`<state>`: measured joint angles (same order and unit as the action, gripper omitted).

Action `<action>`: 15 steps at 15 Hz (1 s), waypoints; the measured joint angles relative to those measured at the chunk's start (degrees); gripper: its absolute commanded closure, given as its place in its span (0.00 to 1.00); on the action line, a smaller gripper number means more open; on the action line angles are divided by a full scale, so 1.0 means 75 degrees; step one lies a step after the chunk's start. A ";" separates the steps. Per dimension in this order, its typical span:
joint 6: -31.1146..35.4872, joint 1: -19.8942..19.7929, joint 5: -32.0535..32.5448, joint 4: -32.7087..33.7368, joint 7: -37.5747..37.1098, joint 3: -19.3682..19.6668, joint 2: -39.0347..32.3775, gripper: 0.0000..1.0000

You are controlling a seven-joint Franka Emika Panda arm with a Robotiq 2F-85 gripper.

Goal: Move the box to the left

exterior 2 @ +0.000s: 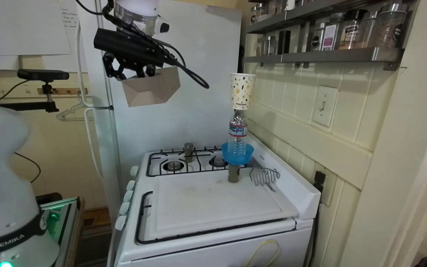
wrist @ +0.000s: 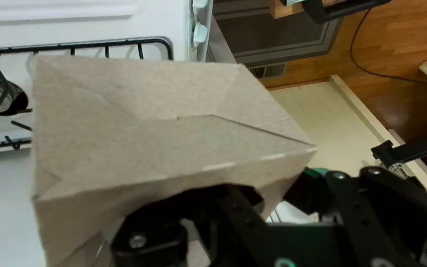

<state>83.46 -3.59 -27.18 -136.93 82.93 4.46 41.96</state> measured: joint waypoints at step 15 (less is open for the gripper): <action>0.1318 0.1103 0.0194 -0.1810 -0.0720 -0.0285 -0.0474 1.00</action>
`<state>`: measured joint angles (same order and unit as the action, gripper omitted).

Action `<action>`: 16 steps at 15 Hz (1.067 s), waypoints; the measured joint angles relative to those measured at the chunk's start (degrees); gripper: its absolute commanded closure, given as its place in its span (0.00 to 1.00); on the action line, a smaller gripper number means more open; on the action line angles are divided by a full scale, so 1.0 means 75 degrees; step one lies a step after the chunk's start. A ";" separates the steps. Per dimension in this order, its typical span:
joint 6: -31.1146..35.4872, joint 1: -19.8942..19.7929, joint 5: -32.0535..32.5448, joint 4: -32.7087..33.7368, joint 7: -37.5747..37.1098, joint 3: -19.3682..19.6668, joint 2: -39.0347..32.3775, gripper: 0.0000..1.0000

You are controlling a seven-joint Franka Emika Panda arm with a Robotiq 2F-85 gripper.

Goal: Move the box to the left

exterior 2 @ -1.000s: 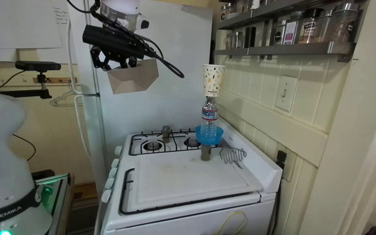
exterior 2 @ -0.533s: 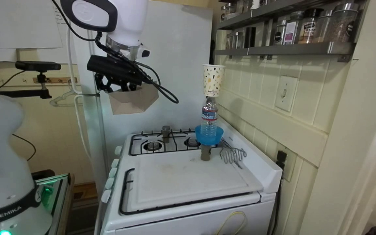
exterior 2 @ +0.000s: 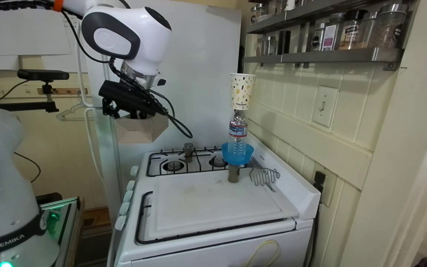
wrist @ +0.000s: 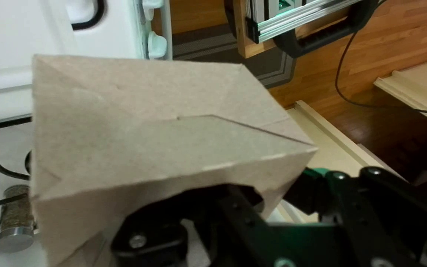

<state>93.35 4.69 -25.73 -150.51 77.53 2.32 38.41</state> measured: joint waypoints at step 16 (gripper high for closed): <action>0.4955 0.1635 -0.2421 -0.0959 -0.0154 -0.0323 -0.1574 1.00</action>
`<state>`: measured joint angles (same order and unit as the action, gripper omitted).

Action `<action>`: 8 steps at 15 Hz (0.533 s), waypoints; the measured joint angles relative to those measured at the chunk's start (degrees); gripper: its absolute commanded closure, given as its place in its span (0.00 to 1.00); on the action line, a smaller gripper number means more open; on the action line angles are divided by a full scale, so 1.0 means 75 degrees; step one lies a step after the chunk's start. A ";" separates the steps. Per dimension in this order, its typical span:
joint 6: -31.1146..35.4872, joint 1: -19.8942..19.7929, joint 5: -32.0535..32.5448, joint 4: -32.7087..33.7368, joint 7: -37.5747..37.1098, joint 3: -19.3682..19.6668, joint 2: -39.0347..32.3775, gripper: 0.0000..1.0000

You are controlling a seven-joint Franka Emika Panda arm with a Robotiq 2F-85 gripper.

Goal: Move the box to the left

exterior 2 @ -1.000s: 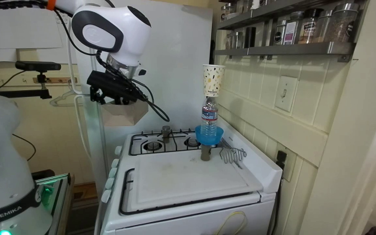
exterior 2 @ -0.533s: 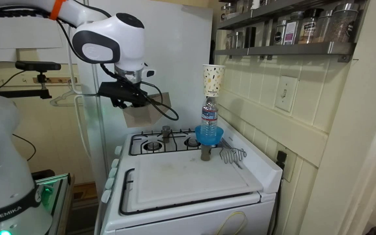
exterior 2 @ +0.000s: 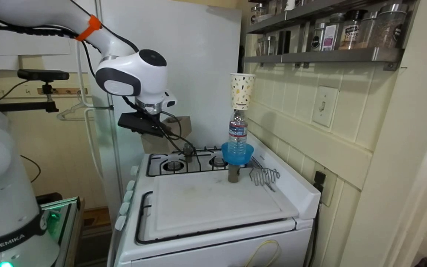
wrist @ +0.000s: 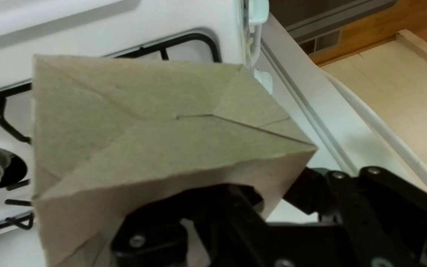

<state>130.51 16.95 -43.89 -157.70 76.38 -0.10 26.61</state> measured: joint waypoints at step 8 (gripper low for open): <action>-0.0378 0.0129 -0.0398 0.0480 0.0357 -0.0194 -0.1448 1.00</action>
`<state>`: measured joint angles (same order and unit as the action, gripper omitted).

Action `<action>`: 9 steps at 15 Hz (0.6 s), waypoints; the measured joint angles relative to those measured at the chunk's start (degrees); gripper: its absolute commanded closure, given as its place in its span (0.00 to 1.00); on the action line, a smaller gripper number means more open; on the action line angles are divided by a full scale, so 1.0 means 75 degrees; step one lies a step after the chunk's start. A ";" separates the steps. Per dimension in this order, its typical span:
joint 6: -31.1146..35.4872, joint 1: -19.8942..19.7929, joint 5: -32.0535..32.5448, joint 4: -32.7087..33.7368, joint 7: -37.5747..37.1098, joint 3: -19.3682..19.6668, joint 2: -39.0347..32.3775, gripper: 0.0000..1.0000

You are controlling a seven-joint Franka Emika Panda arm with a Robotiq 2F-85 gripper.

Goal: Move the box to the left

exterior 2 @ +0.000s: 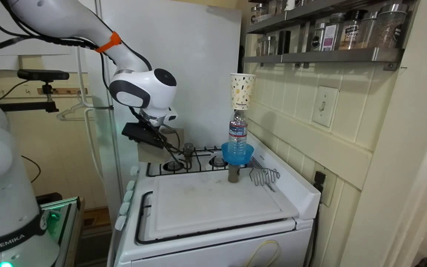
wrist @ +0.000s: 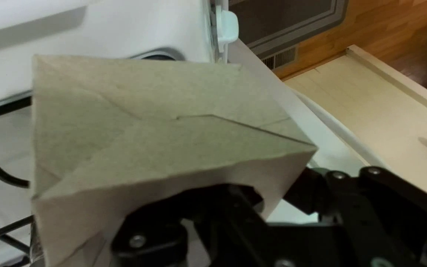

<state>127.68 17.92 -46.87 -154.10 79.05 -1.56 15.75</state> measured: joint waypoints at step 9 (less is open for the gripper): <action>0.0000 -0.0391 0.0276 0.0704 0.0285 -0.0376 -0.1091 1.00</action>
<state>127.68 14.98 -44.80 -148.82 81.19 -4.38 7.57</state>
